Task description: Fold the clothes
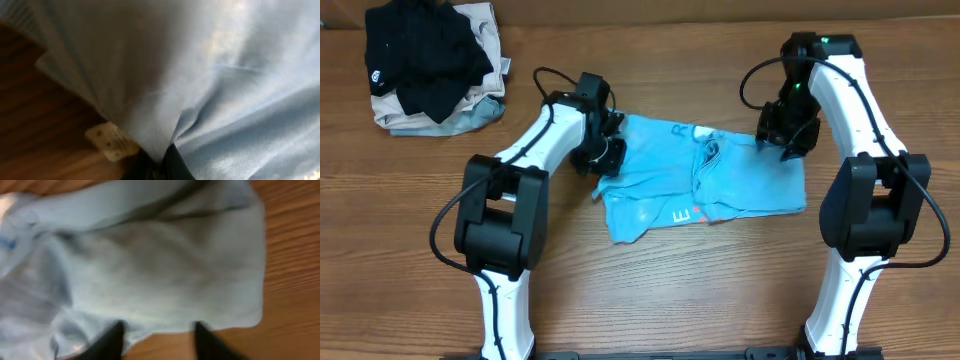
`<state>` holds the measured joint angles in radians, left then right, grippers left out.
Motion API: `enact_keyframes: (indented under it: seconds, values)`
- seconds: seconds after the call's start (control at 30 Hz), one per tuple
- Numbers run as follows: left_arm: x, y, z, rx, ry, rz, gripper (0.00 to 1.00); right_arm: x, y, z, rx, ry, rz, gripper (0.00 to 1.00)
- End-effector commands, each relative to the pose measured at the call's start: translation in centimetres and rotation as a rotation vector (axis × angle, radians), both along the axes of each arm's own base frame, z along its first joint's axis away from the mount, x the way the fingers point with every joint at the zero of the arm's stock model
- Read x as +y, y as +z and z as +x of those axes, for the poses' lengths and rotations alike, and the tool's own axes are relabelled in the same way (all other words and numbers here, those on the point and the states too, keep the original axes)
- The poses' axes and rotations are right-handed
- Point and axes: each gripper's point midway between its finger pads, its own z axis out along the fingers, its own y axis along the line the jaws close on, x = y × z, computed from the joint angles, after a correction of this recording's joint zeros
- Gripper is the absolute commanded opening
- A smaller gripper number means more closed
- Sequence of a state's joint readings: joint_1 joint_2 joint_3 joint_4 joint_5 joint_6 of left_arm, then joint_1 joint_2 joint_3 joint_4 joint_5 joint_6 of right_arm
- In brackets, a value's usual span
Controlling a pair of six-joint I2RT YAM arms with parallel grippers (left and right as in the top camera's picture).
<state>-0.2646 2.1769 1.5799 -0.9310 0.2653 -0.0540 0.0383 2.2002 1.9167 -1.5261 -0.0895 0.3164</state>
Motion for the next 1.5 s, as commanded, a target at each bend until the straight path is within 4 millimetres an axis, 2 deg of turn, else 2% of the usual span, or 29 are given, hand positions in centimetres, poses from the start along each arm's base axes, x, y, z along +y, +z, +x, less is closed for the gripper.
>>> enact_keyframes:
  seconds: [0.0, 0.07, 0.17, 0.33, 0.53, 0.57, 0.67, 0.83, 0.9, 0.93, 1.03, 1.17, 1.27, 1.33, 1.47]
  values:
    - [8.4, 0.3, 1.5, 0.025, 0.088, 0.24, 0.04, 1.0, -0.4, -0.3, -0.019, 0.005, 0.047, 0.04]
    - [10.4, 2.2, 2.3, 0.021, 0.081, 0.266, 0.04, 2.0, -1.3, -0.2, -0.031, 0.027, 0.105, 0.04]
    - [11.8, 4.5, 3.3, -0.002, 0.092, 0.285, 0.04, 4.0, -2.0, 0.2, -0.071, 0.095, 0.239, 0.04]
    - [11.3, 6.4, 4.2, -0.04, 0.044, 0.285, 0.04, 7.5, -2.2, 0.8, -0.143, 0.196, 0.395, 0.04]
    - [10.9, 8.0, 4.6, -0.057, 0.038, 0.282, 0.04, 10.6, -2.3, 0.8, -0.171, 0.268, 0.425, 0.04]
    - [10.8, 8.8, 4.8, -0.066, 0.039, 0.281, 0.04, 11.4, -2.4, 0.8, -0.177, 0.29, 0.427, 0.04]
    - [10.8, 10.8, 5.1, -0.088, 0.041, 0.279, 0.04, 12.3, -3.1, 0.6, -0.183, 0.302, 0.424, 0.04]
    - [10.0, 13.8, 5.2, -0.12, 0.029, 0.273, 0.04, 11.6, -6.1, -0.4, -0.153, 0.24, 0.378, 0.04]
    - [9.1, 14.6, 4.9, -0.123, 0.009, 0.267, 0.04, 11.4, -7.1, -1.1, -0.141, 0.237, 0.377, 0.04]
    - [7.8, 14.9, 4.5, -0.12, -0.015, 0.25, 0.04, 11.3, -8.1, -1.7, -0.133, 0.234, 0.376, 0.04]
    - [5.4, 14.9, 3.6, -0.104, -0.067, 0.23, 0.04, 11.2, -9.1, -2.4, -0.12, 0.22, 0.374, 0.04]
    - [1.3, 14.9, 1.8, -0.09, -0.164, 0.211, 0.04, 11.1, -9.2, -2.6, -0.115, 0.215, 0.373, 0.04]
    - [-3.2, 14.9, 0.2, -0.094, -0.247, 0.184, 0.04, 11.1, -9.2, -2.6, -0.115, 0.214, 0.373, 0.04]
    - [-5.2, 14.9, -0.7, -0.099, -0.292, 0.168, 0.04, 11.2, -9.1, -2.6, -0.115, 0.214, 0.376, 0.04]
    - [-9.2, 14.7, -2.1, -0.131, -0.364, 0.153, 0.1, 11.2, -9.1, -2.6, -0.114, 0.21, 0.376, 0.04]
